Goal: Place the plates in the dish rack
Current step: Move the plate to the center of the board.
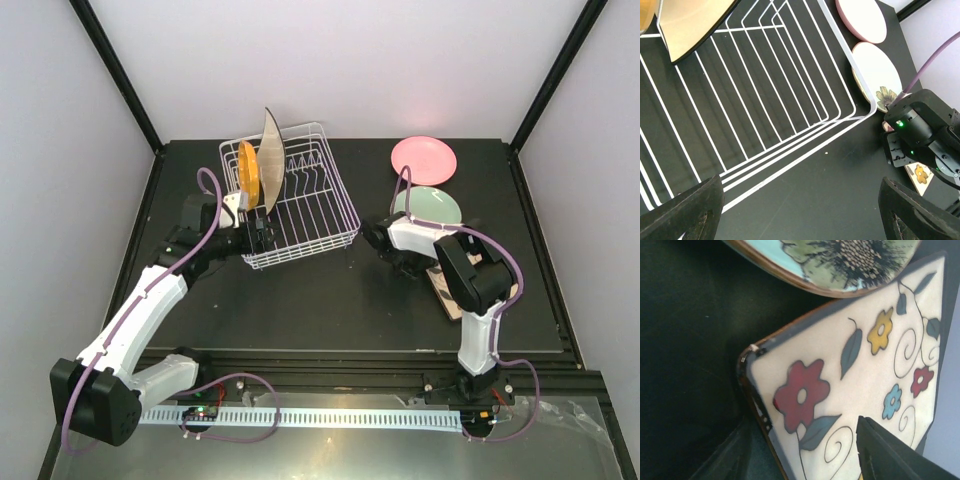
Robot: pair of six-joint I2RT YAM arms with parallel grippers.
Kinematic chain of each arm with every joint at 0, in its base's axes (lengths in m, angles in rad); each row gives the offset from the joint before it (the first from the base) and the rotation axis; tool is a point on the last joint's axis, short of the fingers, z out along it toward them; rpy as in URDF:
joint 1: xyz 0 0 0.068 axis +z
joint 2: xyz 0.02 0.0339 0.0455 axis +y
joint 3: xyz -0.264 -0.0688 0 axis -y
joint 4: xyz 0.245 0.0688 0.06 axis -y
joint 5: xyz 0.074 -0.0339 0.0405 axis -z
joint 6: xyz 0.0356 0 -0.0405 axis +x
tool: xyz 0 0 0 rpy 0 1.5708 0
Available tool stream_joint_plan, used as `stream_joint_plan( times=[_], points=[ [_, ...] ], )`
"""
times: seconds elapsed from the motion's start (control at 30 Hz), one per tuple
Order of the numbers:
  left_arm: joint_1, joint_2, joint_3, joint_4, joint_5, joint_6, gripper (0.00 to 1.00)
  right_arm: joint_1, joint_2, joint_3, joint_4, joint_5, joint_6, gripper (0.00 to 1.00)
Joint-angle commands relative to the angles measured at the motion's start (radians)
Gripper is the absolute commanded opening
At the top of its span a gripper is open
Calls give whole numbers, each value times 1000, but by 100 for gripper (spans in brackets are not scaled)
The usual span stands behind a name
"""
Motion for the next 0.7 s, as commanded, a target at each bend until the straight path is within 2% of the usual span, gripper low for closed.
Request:
stream_joint_plan(
  times=[0.0,0.5,0.67],
  points=[
    [11,-13,8,-10,5,16,86,-6,43,14,65,-30,-22,57],
    [20,-37,7,-23,-17,26,86,-11,116,57,3,13,30,41],
    [22,-36,10,-26,-21,28,86,-12,131,76,-16,15,39,30]
  ],
)
